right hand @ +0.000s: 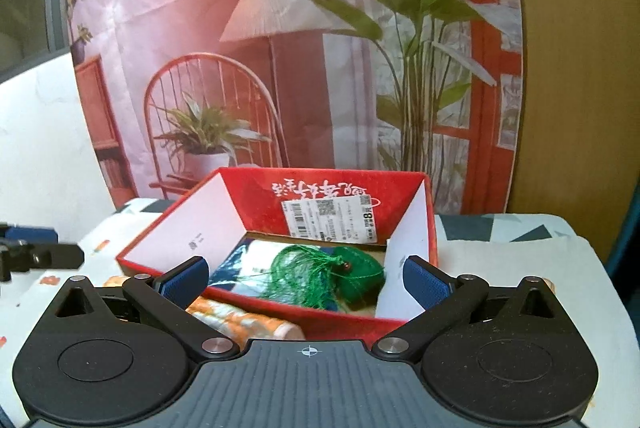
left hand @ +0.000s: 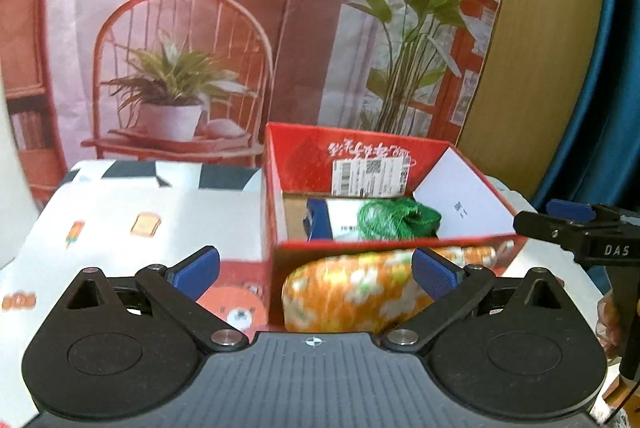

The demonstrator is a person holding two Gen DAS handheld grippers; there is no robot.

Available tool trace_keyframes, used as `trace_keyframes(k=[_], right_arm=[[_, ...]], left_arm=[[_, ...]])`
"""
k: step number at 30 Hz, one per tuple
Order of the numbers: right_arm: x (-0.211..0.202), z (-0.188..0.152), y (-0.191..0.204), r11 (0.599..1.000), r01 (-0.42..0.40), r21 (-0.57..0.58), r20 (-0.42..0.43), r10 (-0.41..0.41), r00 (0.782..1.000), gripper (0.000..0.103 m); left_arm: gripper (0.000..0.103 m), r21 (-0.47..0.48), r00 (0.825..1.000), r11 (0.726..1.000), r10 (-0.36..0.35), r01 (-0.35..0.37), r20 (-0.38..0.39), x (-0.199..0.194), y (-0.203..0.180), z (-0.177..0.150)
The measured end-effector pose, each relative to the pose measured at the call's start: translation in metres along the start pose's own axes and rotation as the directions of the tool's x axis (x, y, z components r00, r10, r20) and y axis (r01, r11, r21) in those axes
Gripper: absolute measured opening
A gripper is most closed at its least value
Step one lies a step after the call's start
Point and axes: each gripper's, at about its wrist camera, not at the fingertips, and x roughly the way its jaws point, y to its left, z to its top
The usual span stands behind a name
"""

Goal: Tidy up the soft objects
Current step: 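Move the left tool back to the black gloves on the table, then close the left tool on the black glove's mesh cuff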

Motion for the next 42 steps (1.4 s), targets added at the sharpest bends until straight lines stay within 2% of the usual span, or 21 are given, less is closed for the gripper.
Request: trace_keyframes(k=[19,30,33,36,38,40,42], right_arm=[[-0.042,-0.078,0.026,0.999,0.011,-0.037,-0.069,-0.013,0.998,0.103],[-0.048,-0.123,0.033,0.999,0.009,-0.053,-0.142,-0.017,0.99,0.103],[-0.049,-0.131,0.034,0.998,0.009,-0.067,-0.165,-0.02,0.986,0.103],[-0.047,-0.138,0.032,0.999,-0.006,-0.037,-0.193,-0.002,0.981,0.102],[-0.047,-0.142,0.033,0.999,-0.016,-0.032,-0.208,0.009,0.978,0.102],[-0.047,-0.145,0.036,0.999,-0.022,-0.037,-0.221,0.014,0.975,0.101],[-0.049,-0.15,0.04,0.999,-0.028,-0.033,-0.236,0.019,0.972,0.1]], left_arm=[[0.103,-0.063,0.995,0.998,-0.007,0.0,-0.099,-0.027,0.003,-0.083],[0.101,-0.071,0.989,0.997,-0.043,0.034,-0.139,-0.028,-0.003,-0.107],[0.095,-0.083,0.987,0.996,-0.056,0.044,-0.15,-0.025,-0.003,-0.11],[0.084,-0.087,0.983,0.995,-0.069,0.055,-0.17,-0.02,-0.005,-0.114],[0.078,-0.088,0.979,0.993,-0.094,0.079,-0.183,-0.017,-0.007,-0.117],[0.066,-0.084,0.974,0.99,-0.124,0.11,-0.192,-0.016,-0.01,-0.12],[0.065,-0.074,0.966,0.987,-0.153,0.141,-0.207,-0.014,-0.015,-0.121]])
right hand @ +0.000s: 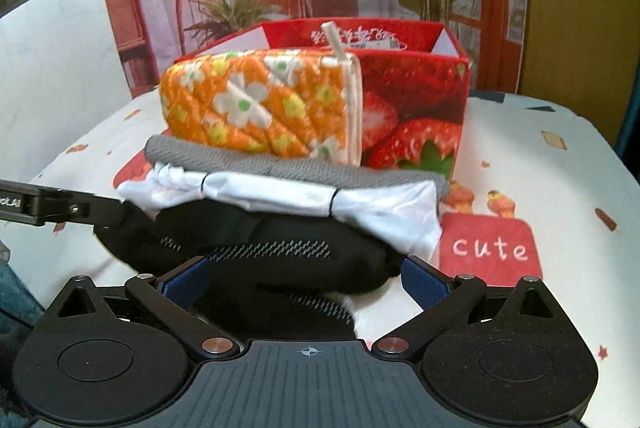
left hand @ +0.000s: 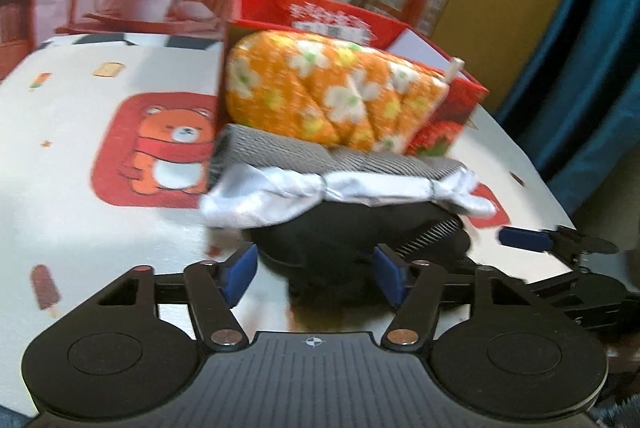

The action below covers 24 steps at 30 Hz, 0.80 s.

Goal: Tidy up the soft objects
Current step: 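Close the left tool on the black glove's mesh cuff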

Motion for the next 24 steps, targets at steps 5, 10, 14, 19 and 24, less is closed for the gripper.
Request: trace_keyframes(k=[5,10,14,19,24], right_arm=[[0.005,-0.005,0.011,0.999,-0.021,-0.044,-0.025,0.02,0.999,0.098],[0.011,-0.008,0.01,0.999,-0.024,-0.039,-0.048,0.023,0.999,0.097],[0.013,-0.009,0.005,1.0,-0.03,-0.01,-0.051,0.029,0.998,0.097],[0.018,-0.01,0.005,0.999,-0.048,0.003,-0.057,0.048,0.997,0.097],[0.02,-0.01,0.007,0.997,-0.079,0.001,-0.036,0.079,0.996,0.097]], left_arm=[[0.065,0.006,0.999,1.0,-0.028,0.028,-0.041,0.014,-0.003,-0.005],[0.065,-0.04,0.997,0.997,-0.061,0.059,-0.036,0.025,0.002,-0.006],[0.045,-0.021,0.995,0.996,-0.088,0.087,-0.049,0.029,0.001,-0.009],[0.026,0.008,0.995,0.998,-0.064,0.065,-0.079,0.031,-0.001,-0.013],[0.026,-0.015,0.993,0.997,-0.075,0.074,-0.096,0.03,0.003,-0.015]])
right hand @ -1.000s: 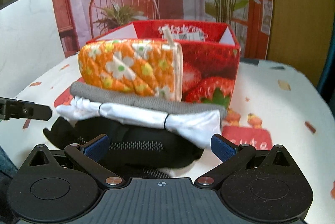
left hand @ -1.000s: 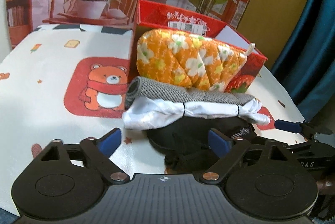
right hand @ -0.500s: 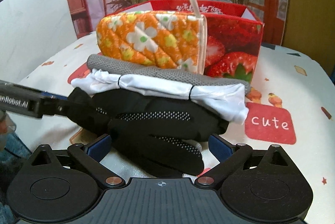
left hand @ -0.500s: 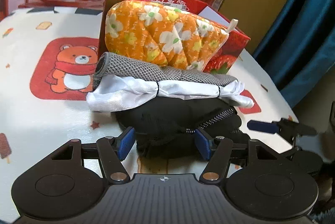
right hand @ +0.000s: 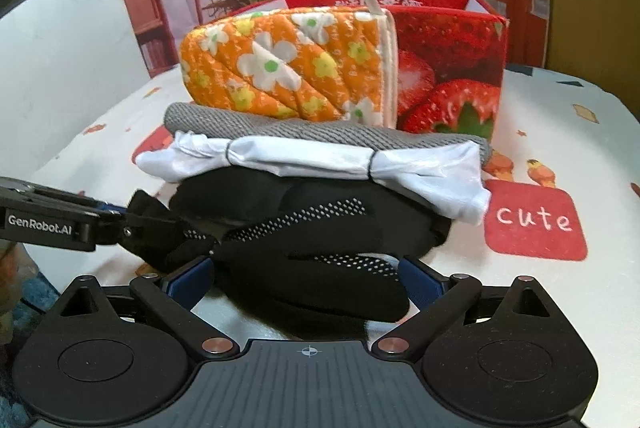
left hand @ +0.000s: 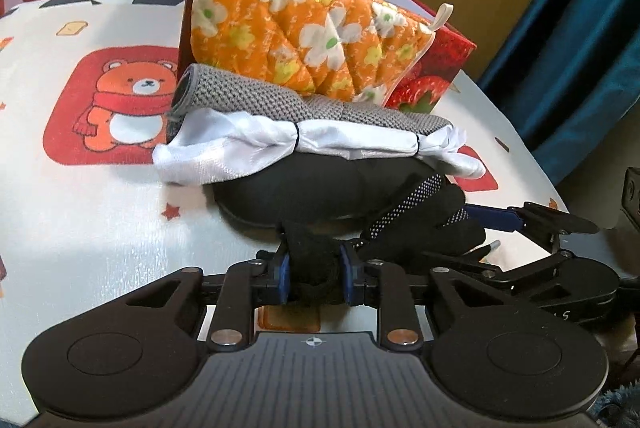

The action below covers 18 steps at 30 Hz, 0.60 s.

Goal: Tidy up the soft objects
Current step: 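Close the left tool on the black glove's mesh cuff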

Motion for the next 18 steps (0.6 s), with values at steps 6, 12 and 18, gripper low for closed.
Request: trace_keyframes(k=[6,12,18], right_arm=[[0.004,-0.001,-0.003,0.999,-0.014,0.03,-0.009,0.015,1.0,0.094],[0.005,-0.003,-0.014,0.994,-0.004,0.109,-0.004,0.004,1.0,0.091],[0.006,-0.005,-0.014,0.992,-0.008,0.126,-0.016,0.01,1.0,0.079]], left_arm=[[0.026,-0.025,1.0,1.0,-0.011,0.011,-0.014,0.002,0.004,-0.002],[0.027,-0.015,1.0,1.0,-0.009,0.009,-0.014,0.004,0.003,-0.002],[0.027,-0.016,1.0,1.0,-0.01,0.009,-0.013,0.003,0.003,-0.003]])
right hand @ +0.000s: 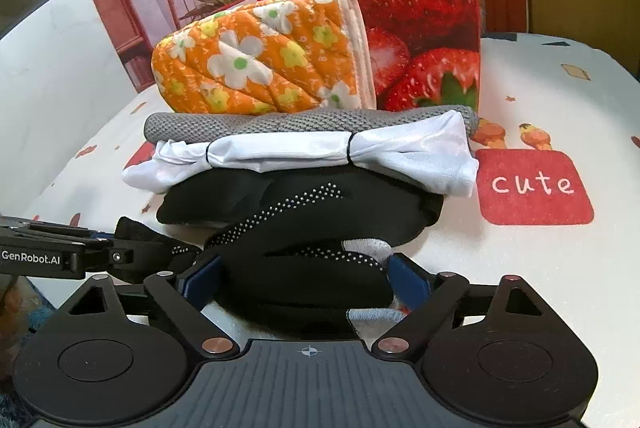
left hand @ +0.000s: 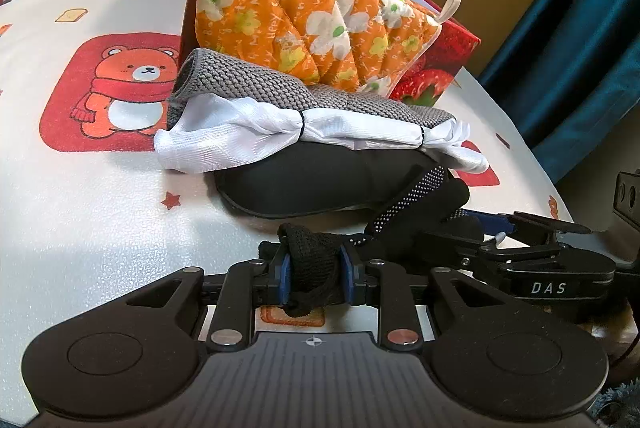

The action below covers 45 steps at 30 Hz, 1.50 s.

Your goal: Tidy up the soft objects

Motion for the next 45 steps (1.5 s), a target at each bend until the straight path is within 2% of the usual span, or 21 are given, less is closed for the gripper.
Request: trace_keyframes(k=[5,9,12,16,20,23,28,30,32,37,45], right_arm=[[-0.002,-0.001,0.004,1.0,-0.01,-0.009,-0.01,0.01,1.0,0.067],[-0.004,-0.002,0.0,1.0,-0.021,0.017,-0.012,0.021,1.0,0.053],[-0.005,-0.002,-0.004,0.999,-0.035,0.038,-0.013,0.036,0.999,0.047],[-0.007,-0.001,-0.006,0.997,-0.047,0.061,-0.009,0.048,0.999,0.046],[-0.011,0.002,-0.009,0.995,-0.052,0.088,0.024,0.05,0.998,0.053],[-0.009,0.002,-0.013,0.991,-0.057,0.12,0.016,0.055,0.998,0.051],[-0.006,0.0,-0.017,0.987,-0.062,0.151,0.008,0.061,0.998,0.04],[-0.007,-0.001,-0.017,0.986,-0.064,0.153,0.009,0.064,0.998,0.024],[-0.008,-0.001,-0.015,0.986,-0.076,0.146,0.011,0.075,0.997,0.018],[-0.013,0.0,-0.01,0.989,-0.081,0.121,0.017,0.079,0.997,0.015],[-0.022,0.01,-0.008,0.984,-0.12,0.134,0.031,0.117,0.993,0.015]], left_arm=[[0.027,0.011,1.0,1.0,0.009,-0.009,0.001,0.0,-0.002,-0.001],[0.027,0.009,1.0,1.0,0.009,-0.009,0.001,-0.001,-0.002,-0.001],[0.028,0.007,1.0,1.0,0.008,-0.008,0.001,-0.001,-0.001,-0.001],[0.027,0.007,1.0,1.0,0.008,-0.008,0.001,-0.001,-0.001,-0.001],[0.027,0.008,1.0,1.0,0.008,-0.008,0.002,-0.001,-0.001,-0.001],[0.027,0.007,1.0,1.0,0.008,-0.008,0.001,-0.001,-0.001,-0.001],[0.027,0.004,1.0,1.0,0.006,-0.006,0.002,-0.001,-0.001,-0.001],[0.027,0.005,1.0,1.0,0.006,-0.006,0.0,-0.002,-0.001,-0.001],[0.025,0.006,1.0,1.0,0.005,-0.005,0.002,-0.003,-0.001,-0.001],[0.018,0.005,1.0,1.0,0.001,-0.001,0.013,-0.006,0.0,0.0],[0.016,0.028,0.998,1.0,-0.006,0.004,0.066,-0.019,-0.007,0.007]])
